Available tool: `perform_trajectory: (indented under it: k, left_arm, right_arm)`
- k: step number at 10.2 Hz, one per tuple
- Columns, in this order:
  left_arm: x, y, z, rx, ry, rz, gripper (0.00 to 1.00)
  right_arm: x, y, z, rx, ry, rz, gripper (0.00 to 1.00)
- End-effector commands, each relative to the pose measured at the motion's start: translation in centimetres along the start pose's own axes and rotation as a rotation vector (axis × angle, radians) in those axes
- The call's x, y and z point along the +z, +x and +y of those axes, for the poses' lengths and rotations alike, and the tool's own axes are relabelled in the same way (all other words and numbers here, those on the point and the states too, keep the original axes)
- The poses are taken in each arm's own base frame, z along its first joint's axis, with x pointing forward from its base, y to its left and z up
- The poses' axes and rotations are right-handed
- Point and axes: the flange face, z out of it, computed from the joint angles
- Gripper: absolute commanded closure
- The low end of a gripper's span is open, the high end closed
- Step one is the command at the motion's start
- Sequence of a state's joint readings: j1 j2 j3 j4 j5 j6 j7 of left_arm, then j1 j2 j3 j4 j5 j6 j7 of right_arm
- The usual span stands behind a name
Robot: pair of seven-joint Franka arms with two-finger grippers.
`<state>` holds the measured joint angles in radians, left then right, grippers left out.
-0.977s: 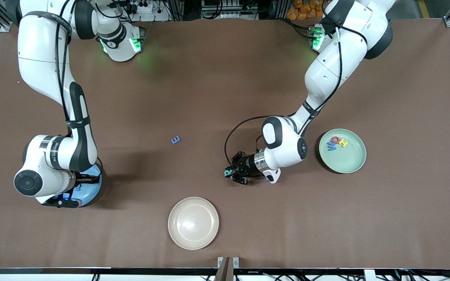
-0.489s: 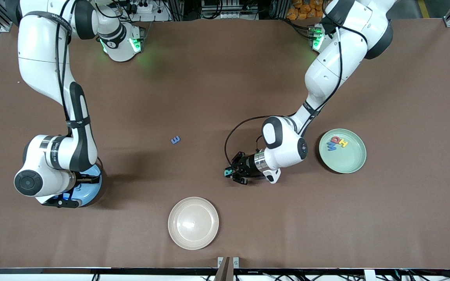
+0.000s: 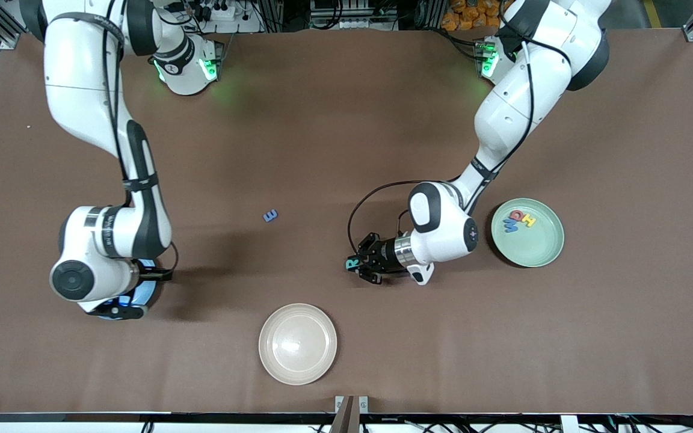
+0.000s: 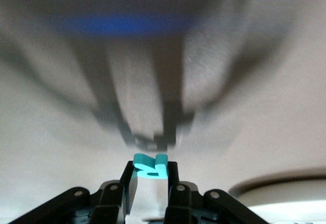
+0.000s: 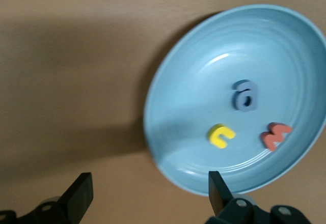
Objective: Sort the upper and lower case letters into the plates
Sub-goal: 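Carry the teal R toward the green plate while the right gripper reaches the e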
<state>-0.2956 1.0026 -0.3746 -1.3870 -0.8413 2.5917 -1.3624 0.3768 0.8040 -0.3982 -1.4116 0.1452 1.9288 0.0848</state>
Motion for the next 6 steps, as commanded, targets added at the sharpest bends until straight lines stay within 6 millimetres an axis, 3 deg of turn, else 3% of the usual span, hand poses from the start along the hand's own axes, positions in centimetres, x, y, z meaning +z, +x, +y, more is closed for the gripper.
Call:
perform_trajectory:
  k: [1, 2, 4, 6]
  left_arm:
    - [-2.8, -1.0, 0.7, -0.010, 0.045, -0.010, 0.78]
    - [-4.2, -0.5, 0.8, -0.017, 0.069, -0.013, 0.78]
    - [-7.7, 1.3, 1.0, -0.008, 0.137, -0.013, 0.78]
    - [-12.0, 4.8, 0.5, 0.057, 0.211, -0.005, 0.78]
  right_arm:
    - [-4.0, -3.4, -0.9, 0.029, 0.123, 0.022, 0.00]
    - [-5.0, -4.8, -1.6, 0.037, 0.150, 0.037, 0.00]
    - [-6.9, -7.5, -1.2, 0.093, 0.185, 0.029, 0.00]
    - [-7.6, -9.0, -3.9, 0.143, 0.186, 0.018, 0.00]
